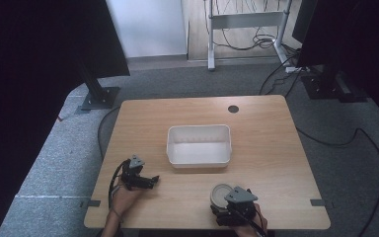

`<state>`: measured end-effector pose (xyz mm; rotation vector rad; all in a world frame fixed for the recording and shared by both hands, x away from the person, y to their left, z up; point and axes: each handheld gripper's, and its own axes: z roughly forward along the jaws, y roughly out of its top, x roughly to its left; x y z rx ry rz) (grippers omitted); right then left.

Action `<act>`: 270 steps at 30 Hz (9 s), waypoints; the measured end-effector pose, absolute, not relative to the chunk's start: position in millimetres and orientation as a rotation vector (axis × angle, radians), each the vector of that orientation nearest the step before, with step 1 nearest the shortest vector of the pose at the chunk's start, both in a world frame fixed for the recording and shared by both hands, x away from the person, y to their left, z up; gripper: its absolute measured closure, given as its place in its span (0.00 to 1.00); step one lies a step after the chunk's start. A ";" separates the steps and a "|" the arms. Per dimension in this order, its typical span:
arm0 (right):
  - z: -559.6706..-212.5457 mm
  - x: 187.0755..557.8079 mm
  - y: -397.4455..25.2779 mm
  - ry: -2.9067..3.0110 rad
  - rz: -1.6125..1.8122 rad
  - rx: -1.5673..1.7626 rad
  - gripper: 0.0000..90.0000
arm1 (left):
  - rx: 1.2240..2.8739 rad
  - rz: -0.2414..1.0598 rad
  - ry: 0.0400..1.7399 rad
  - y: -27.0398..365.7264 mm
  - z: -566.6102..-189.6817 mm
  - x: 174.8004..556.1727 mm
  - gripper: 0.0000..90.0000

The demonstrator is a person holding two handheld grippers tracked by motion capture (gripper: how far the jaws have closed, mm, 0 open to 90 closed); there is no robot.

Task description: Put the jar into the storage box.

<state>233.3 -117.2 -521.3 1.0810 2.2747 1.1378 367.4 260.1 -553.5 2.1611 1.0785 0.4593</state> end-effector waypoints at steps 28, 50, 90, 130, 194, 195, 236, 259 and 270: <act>-501.1 274.0 -96.0 2.217 1.162 1.086 0.10 | 2.161 0.458 1.075 260.2 -553.6 367.7 0.00; -488.1 312.2 -80.8 2.198 1.158 1.094 0.10 | 2.164 0.457 1.072 260.2 -553.5 367.9 0.00; -485.2 364.9 -70.4 2.118 1.128 1.145 0.10 | 2.162 0.455 1.067 260.0 -553.7 368.4 0.00; -519.9 402.6 -55.5 2.109 1.058 1.219 0.10 | 2.165 0.453 1.064 260.0 -553.6 368.7 0.00; -499.3 384.0 -76.5 2.149 1.119 1.197 0.02 | 2.167 0.452 1.060 259.0 -553.6 369.7 0.00; -498.5 383.0 -77.4 2.151 1.119 1.188 0.02 | 2.168 0.452 1.059 259.0 -553.6 369.7 0.00; -492.7 343.5 -112.3 2.192 1.131 1.080 0.01 | 2.168 0.453 1.060 258.9 -553.6 369.8 0.00; -493.7 323.5 -147.4 2.169 1.133 1.116 0.00 | 2.166 0.453 1.061 258.8 -553.6 369.7 0.00; -498.4 311.2 -168.1 2.138 1.115 1.150 0.01 | 2.166 0.454 1.063 258.7 -553.6 369.6 0.00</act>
